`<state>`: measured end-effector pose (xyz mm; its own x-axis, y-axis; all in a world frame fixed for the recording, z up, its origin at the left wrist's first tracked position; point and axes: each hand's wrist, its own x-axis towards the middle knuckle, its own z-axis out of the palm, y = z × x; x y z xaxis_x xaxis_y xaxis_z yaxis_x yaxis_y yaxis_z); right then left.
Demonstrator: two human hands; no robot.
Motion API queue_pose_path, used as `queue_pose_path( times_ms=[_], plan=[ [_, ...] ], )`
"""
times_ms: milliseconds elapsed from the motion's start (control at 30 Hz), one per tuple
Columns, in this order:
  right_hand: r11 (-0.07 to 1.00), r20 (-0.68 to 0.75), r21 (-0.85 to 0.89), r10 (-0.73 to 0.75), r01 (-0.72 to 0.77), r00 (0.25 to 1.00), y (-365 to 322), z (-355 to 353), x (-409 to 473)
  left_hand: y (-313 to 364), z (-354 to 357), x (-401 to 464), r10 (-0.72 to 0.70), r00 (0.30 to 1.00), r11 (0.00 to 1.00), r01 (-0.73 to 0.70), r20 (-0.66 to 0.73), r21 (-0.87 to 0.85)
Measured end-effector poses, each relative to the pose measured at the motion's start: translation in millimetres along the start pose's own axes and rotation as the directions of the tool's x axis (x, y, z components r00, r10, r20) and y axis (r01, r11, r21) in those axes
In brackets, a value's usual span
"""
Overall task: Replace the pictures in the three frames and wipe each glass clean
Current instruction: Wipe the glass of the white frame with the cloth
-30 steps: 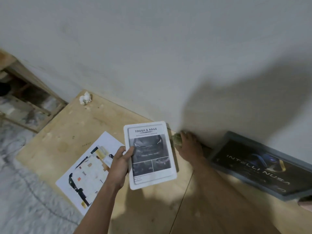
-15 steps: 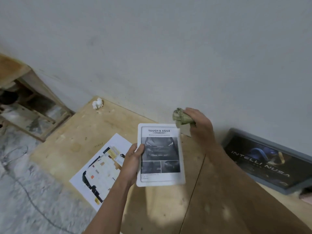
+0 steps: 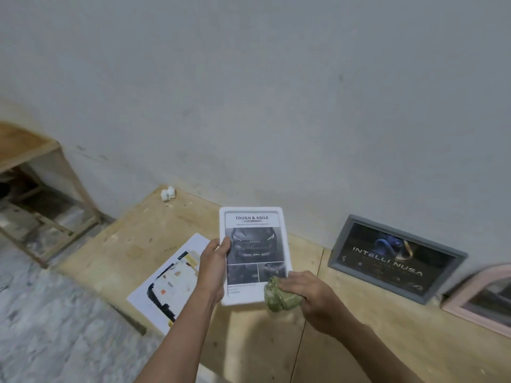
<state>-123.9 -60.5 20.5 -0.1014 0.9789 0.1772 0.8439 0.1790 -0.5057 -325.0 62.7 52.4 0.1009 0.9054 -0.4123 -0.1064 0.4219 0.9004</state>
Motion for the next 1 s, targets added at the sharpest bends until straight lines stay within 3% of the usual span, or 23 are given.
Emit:
queue_pose_path(
  times_ms=[67,133,200,267,367,467,600,667,767,833,900,933,1000],
  plan=[
    [0.962,0.063,0.204,0.175,-0.184,0.983,-21.3,-28.1,1.7,0.7,-4.7,-9.0,0.023,0.999,0.999,-0.024,0.031,0.046],
    [0.88,-0.076,0.41,0.294,-0.239,0.953,-42.7,-61.2,19.7,2.6,-5.8,-18.5,0.061,0.995,0.996,-0.066,0.084,0.062],
    [0.936,-0.346,0.309,0.276,-0.169,0.897,-55.8,-87.0,51.4,5.1,-0.7,-28.4,0.103,0.984,0.99,-0.115,0.145,0.082],
    [0.986,-0.422,0.081,0.167,-0.146,0.891,-66.0,-98.9,85.0,9.8,8.0,-38.3,0.151,0.966,0.98,-0.173,0.209,0.095],
    [0.988,-0.292,-0.133,0.032,-0.074,0.956,-75.1,-78.9,103.2,21.3,12.0,-50.2,0.221,0.956,0.971,-0.234,0.194,0.043],
    [0.995,-0.217,-0.084,-0.068,0.051,0.974,-88.3,-34.3,72.8,28.7,-6.4,-46.8,0.231,0.966,0.971,-0.221,0.115,-0.095],
    [0.993,-0.018,0.043,-0.108,0.109,0.994,-95.1,4.5,21.6,25.4,-29.1,-42.2,0.203,0.975,0.978,-0.197,0.092,-0.064],
    [0.987,0.11,0.139,-0.102,0.086,0.989,-102.5,1.2,3.5,25.2,-37.5,-43.6,0.235,0.968,0.972,-0.232,0.093,-0.04],
    [0.895,0.183,0.419,0.083,-0.154,0.98,-123.1,-34.6,-3.6,26.0,-43.4,-44.9,0.29,0.946,0.956,-0.293,0.142,-0.006],
    [0.852,-0.048,0.486,0.25,-0.196,0.967,-136.6,-62.8,13.0,25.6,-41.7,-49.1,0.286,0.934,0.957,-0.29,0.217,-0.013],
    [0.928,-0.343,0.327,0.292,-0.178,0.893,-144.4,-83.2,45.3,23.7,-36.5,-53.0,0.28,0.916,0.959,-0.282,0.287,-0.035],
    [0.957,-0.425,0.226,0.263,-0.181,0.866,-148.3,-88.5,62.7,25.0,-31.2,-57.1,0.279,0.908,0.96,-0.274,0.314,-0.059],
    [0.99,-0.412,-0.024,0.119,-0.142,0.903,-155.8,-86.6,89.1,28.9,-20.1,-64.4,0.305,0.9,0.952,-0.28,0.31,-0.125]
  ],
)
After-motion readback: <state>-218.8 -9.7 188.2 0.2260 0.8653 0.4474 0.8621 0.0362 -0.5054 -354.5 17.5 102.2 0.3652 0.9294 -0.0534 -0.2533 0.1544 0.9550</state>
